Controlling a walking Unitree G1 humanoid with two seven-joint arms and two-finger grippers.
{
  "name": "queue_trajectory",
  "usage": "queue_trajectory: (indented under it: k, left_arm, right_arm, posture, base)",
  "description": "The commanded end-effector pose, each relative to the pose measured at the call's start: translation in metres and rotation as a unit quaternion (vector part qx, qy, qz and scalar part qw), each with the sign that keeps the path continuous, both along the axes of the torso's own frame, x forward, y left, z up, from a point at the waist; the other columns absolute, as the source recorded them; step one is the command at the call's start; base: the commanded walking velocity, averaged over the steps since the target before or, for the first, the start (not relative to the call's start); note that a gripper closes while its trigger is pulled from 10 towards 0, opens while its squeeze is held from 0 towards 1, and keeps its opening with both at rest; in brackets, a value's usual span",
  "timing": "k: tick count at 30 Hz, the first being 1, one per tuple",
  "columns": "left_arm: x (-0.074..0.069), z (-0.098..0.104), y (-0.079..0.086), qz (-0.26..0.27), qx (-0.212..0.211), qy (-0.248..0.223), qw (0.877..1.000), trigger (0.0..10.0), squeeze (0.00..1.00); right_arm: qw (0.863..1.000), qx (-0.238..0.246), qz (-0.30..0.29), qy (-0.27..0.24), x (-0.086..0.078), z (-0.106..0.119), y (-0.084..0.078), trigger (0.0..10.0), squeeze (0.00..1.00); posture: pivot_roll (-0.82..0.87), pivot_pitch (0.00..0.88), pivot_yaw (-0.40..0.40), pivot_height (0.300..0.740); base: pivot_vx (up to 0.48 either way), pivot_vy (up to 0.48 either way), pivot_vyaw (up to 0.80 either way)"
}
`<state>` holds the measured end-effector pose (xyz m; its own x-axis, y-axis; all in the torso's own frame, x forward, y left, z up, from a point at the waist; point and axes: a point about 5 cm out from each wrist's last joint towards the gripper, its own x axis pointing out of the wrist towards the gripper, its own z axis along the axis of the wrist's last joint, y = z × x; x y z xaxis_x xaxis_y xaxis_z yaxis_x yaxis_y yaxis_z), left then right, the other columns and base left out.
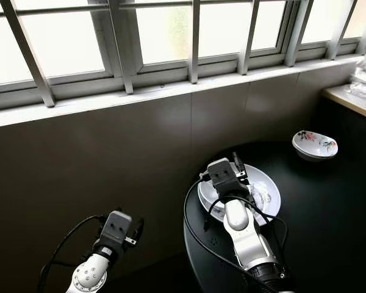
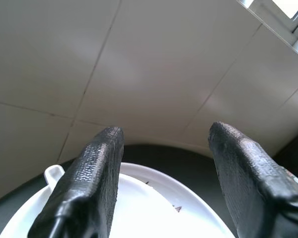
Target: Kitchen organization
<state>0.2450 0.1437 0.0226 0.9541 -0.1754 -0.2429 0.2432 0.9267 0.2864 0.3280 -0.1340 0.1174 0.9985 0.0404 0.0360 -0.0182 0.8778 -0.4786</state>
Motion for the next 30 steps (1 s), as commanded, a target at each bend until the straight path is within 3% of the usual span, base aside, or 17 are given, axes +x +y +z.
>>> queue_trajectory:
  k: [1, 5, 10, 14, 30]
  left_arm:
    - [0.0, -0.002, 0.001, 0.003, -0.003, 0.005, 1.0, 10.0, 0.0]
    - [0.0, -0.002, 0.001, 0.002, -0.004, 0.005, 1.0, 10.0, 0.0]
    - [0.0, -0.002, 0.002, 0.002, -0.006, 0.008, 1.0, 10.0, 0.0]
    - [0.0, -0.003, 0.002, 0.003, -0.007, 0.008, 1.0, 10.0, 0.0]
    - [0.001, -0.003, 0.004, 0.002, -0.005, 0.01, 1.0, 10.0, 0.0]
  right_arm:
    - [1.0, 0.005, 0.003, 0.0, 0.003, 0.008, 0.002, 10.0, 0.0]
    - [0.999, 0.019, -0.014, 0.046, 0.005, 0.004, 0.0, 10.0, 0.0]
    - [0.994, 0.004, 0.01, 0.107, 0.004, -0.004, 0.003, 10.0, 0.0]
    - [0.988, 0.026, 0.016, 0.148, 0.002, -0.01, 0.002, 10.0, 0.0]
    - [0.98, 0.011, 0.014, 0.196, 0.013, -0.014, -0.012, 10.0, 0.0]
  posture:
    - [-0.04, 0.0, 0.01, 0.74]
    - [-0.04, 0.0, 0.012, 0.74]
    - [-0.04, 0.0, 0.013, 0.74]
    - [-0.04, 0.0, 0.011, 0.74]
    - [-0.04, 0.0, 0.017, 0.74]
  base:
    - [0.0, 0.0, 0.0]
    - [0.0, 0.0, 0.0]
    - [0.0, 0.0, 0.0]
    - [0.0, 0.0, 0.0]
    - [0.0, 0.0, 0.0]
